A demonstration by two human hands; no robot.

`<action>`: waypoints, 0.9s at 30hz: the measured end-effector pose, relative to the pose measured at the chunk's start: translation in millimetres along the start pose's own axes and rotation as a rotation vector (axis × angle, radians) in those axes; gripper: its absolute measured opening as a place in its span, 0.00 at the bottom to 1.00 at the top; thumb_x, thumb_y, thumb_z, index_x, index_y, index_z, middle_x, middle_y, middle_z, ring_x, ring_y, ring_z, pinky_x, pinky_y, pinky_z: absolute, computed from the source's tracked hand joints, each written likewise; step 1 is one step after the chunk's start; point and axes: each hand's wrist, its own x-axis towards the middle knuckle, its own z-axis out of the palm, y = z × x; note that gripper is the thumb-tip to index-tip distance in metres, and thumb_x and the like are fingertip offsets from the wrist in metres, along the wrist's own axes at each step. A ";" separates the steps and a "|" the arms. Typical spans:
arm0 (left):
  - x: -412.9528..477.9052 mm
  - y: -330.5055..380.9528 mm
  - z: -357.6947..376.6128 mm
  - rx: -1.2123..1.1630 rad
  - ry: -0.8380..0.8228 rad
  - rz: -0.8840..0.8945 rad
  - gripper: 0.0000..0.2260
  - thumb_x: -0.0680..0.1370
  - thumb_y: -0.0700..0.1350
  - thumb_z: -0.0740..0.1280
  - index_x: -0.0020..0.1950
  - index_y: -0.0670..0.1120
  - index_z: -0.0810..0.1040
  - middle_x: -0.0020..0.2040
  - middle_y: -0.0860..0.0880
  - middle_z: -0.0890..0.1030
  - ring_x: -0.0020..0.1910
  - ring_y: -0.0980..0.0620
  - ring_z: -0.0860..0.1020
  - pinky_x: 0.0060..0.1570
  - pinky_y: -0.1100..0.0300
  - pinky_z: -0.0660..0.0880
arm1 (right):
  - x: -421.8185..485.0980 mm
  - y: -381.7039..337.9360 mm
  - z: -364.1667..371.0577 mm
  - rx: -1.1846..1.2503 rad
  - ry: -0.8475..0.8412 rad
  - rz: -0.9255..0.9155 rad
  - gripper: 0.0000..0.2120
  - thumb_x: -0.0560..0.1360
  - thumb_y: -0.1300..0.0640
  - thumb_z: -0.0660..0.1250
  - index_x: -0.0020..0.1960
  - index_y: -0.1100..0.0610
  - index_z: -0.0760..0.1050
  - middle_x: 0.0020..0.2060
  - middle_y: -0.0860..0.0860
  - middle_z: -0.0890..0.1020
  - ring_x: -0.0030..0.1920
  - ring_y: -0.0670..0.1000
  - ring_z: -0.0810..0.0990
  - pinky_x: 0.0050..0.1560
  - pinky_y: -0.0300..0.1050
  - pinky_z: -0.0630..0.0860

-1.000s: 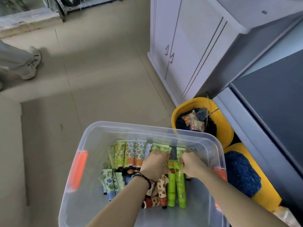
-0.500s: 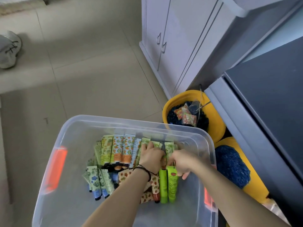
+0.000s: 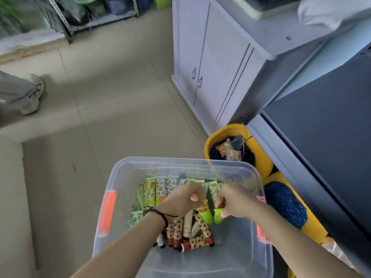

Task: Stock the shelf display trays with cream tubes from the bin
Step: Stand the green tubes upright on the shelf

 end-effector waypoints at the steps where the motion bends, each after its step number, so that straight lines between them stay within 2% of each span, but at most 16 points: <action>1: -9.7 7.5 -12.2 0.001 0.034 0.038 0.08 0.73 0.44 0.72 0.41 0.49 0.72 0.42 0.56 0.76 0.46 0.56 0.77 0.45 0.65 0.74 | -11.6 -7.3 -10.0 0.028 0.063 -0.009 0.08 0.68 0.59 0.76 0.47 0.53 0.83 0.47 0.49 0.84 0.47 0.49 0.82 0.46 0.41 0.78; 2: -20.1 17.4 -26.9 0.004 0.060 0.074 0.08 0.73 0.43 0.72 0.41 0.49 0.72 0.41 0.57 0.76 0.45 0.58 0.77 0.44 0.67 0.73 | -23.7 -14.8 -21.1 0.047 0.119 -0.015 0.06 0.68 0.58 0.76 0.44 0.52 0.82 0.45 0.48 0.84 0.45 0.48 0.81 0.42 0.39 0.76; 4: -40.9 40.8 -59.3 0.002 0.103 0.134 0.08 0.74 0.43 0.71 0.42 0.50 0.72 0.40 0.58 0.77 0.42 0.61 0.76 0.43 0.69 0.71 | -50.8 -30.6 -44.6 0.086 0.232 -0.048 0.08 0.68 0.55 0.77 0.46 0.53 0.82 0.41 0.45 0.82 0.42 0.46 0.78 0.39 0.38 0.72; 6: -64.9 70.7 -95.5 -0.016 0.158 0.157 0.07 0.74 0.44 0.71 0.41 0.49 0.74 0.38 0.56 0.78 0.39 0.62 0.75 0.40 0.68 0.71 | -81.1 -48.5 -67.2 0.184 0.353 -0.109 0.10 0.67 0.55 0.77 0.47 0.54 0.82 0.39 0.45 0.81 0.42 0.47 0.79 0.42 0.42 0.75; 9: -103.3 122.2 -150.7 -0.065 0.268 0.216 0.05 0.74 0.45 0.71 0.42 0.48 0.75 0.38 0.51 0.81 0.35 0.62 0.75 0.38 0.71 0.70 | -132.6 -81.3 -100.0 0.290 0.521 -0.213 0.08 0.67 0.58 0.77 0.46 0.54 0.83 0.41 0.47 0.82 0.43 0.45 0.79 0.47 0.45 0.76; 13: -159.5 201.1 -221.9 -0.041 0.404 0.325 0.07 0.73 0.44 0.72 0.40 0.54 0.75 0.38 0.60 0.81 0.35 0.63 0.77 0.39 0.68 0.72 | -215.9 -129.5 -150.7 0.365 0.722 -0.353 0.06 0.69 0.59 0.75 0.46 0.53 0.83 0.40 0.47 0.77 0.41 0.45 0.77 0.45 0.42 0.73; 18: -228.5 312.0 -291.7 0.024 0.523 0.540 0.06 0.73 0.43 0.72 0.41 0.54 0.78 0.40 0.58 0.83 0.36 0.61 0.79 0.40 0.70 0.73 | -332.3 -175.9 -215.8 0.369 0.930 -0.459 0.03 0.72 0.56 0.71 0.46 0.54 0.81 0.42 0.48 0.77 0.44 0.45 0.76 0.50 0.43 0.73; 20: -252.4 356.8 -313.7 0.049 0.552 0.630 0.03 0.73 0.46 0.72 0.43 0.53 0.79 0.39 0.60 0.83 0.38 0.62 0.80 0.41 0.70 0.74 | -380.7 -187.6 -240.1 0.401 1.009 -0.513 0.03 0.72 0.58 0.72 0.43 0.51 0.80 0.41 0.47 0.77 0.43 0.44 0.77 0.47 0.39 0.74; 23: -287.3 422.2 -336.5 0.071 0.563 0.788 0.09 0.71 0.53 0.72 0.46 0.51 0.79 0.41 0.57 0.83 0.41 0.58 0.82 0.44 0.63 0.77 | -455.0 -202.1 -271.1 0.416 1.122 -0.577 0.11 0.72 0.59 0.73 0.39 0.43 0.78 0.39 0.43 0.78 0.39 0.41 0.78 0.40 0.31 0.71; 25: -304.9 459.1 -346.5 0.064 0.573 0.855 0.06 0.72 0.48 0.72 0.45 0.50 0.79 0.42 0.54 0.84 0.41 0.55 0.82 0.45 0.62 0.78 | -496.3 -207.8 -288.4 0.420 1.176 -0.606 0.11 0.71 0.59 0.74 0.39 0.43 0.79 0.38 0.40 0.78 0.38 0.41 0.79 0.40 0.35 0.74; 27: -322.4 498.8 -354.2 0.073 0.573 0.926 0.04 0.73 0.45 0.72 0.45 0.49 0.79 0.42 0.51 0.84 0.40 0.53 0.82 0.44 0.58 0.79 | -539.2 -210.1 -304.0 0.402 1.254 -0.588 0.07 0.71 0.58 0.74 0.41 0.46 0.82 0.38 0.45 0.81 0.39 0.47 0.81 0.43 0.46 0.79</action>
